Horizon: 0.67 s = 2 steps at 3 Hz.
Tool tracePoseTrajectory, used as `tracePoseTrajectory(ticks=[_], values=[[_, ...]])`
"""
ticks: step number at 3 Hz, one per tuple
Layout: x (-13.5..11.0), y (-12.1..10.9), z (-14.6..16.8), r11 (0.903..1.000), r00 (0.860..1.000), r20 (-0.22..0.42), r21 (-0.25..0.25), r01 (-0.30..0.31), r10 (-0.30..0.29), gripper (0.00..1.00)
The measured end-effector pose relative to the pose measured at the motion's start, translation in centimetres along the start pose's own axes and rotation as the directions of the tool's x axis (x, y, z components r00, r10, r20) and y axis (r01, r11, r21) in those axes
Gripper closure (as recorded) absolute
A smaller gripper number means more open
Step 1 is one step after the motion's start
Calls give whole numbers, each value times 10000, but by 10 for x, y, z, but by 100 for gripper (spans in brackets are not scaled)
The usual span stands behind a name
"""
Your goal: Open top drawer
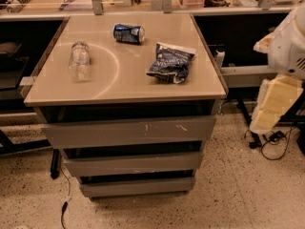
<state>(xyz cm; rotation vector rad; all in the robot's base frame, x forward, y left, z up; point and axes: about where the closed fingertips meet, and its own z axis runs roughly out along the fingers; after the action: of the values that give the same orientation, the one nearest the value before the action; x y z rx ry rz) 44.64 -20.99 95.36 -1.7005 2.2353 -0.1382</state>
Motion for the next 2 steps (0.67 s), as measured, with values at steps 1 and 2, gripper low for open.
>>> tracePoseTrajectory(ticks=[1,2], values=[[-17,4,68,9980,9975,412,-287,-557,569,0],[-41,8,132,9924,9918,834,-842,-893,964,0]])
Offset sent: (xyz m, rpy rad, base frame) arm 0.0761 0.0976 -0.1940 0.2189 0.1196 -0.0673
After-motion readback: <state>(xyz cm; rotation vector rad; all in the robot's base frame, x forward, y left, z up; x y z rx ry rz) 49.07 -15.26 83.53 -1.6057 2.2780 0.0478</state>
